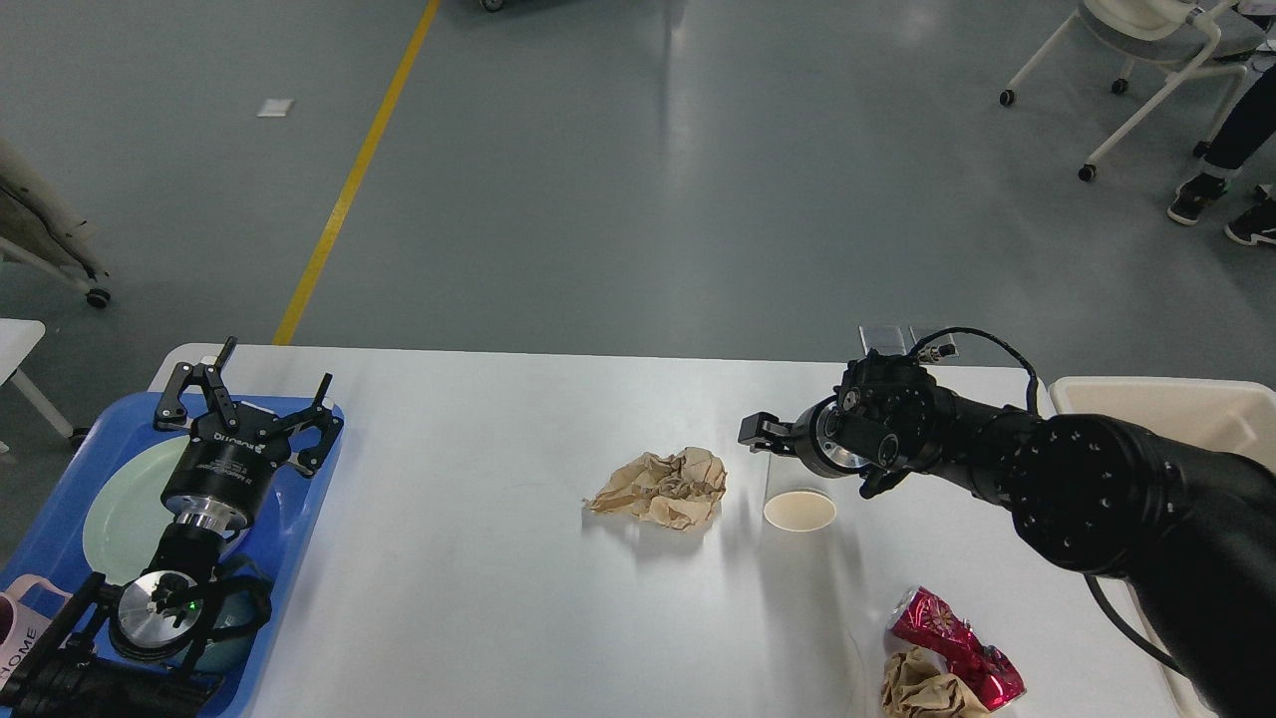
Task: Tidy desktop
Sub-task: 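Lower the right gripper and grasp the white paper cup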
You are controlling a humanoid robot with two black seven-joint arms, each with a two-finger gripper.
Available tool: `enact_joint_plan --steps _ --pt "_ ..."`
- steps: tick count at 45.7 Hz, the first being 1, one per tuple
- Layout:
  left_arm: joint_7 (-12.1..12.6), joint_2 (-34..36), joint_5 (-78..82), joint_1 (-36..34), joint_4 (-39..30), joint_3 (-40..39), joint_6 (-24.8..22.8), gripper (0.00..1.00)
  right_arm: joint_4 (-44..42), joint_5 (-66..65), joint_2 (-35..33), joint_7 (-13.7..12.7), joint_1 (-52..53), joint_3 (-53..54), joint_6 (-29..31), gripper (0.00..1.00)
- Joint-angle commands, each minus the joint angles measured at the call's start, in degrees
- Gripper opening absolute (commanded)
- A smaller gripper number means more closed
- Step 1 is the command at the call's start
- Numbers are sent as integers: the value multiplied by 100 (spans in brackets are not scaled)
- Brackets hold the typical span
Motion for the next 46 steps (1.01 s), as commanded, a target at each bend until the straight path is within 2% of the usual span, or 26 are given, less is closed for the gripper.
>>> enact_joint_plan --steps 1,4,6,14,17,20,27,38,46 --pt "-9 0 0 -1 0 0 1 97 15 -258 14 -9 -173 0 -16 98" --pt "-9 0 0 7 0 0 1 97 15 -346 41 -9 -305 0 -51 96" --pt "-1 0 0 -1 0 0 1 97 15 -355 41 -9 -323 0 -69 90" --pt "-9 0 0 -1 0 0 1 97 33 -355 23 -62 -341 0 -52 55" --pt "-1 0 0 -1 0 0 1 97 42 -355 5 -114 -341 9 -43 35" --pt "-9 0 0 -1 0 0 1 97 94 -337 -3 -193 -341 18 -8 1" --pt "-9 0 0 -1 0 0 1 97 235 -328 -30 -431 -262 62 1 0" --pt "-9 0 0 7 0 0 1 97 296 -258 -82 -422 -183 88 1 0" --pt "-1 0 0 -1 0 0 1 97 902 -240 -337 -413 221 79 28 0"
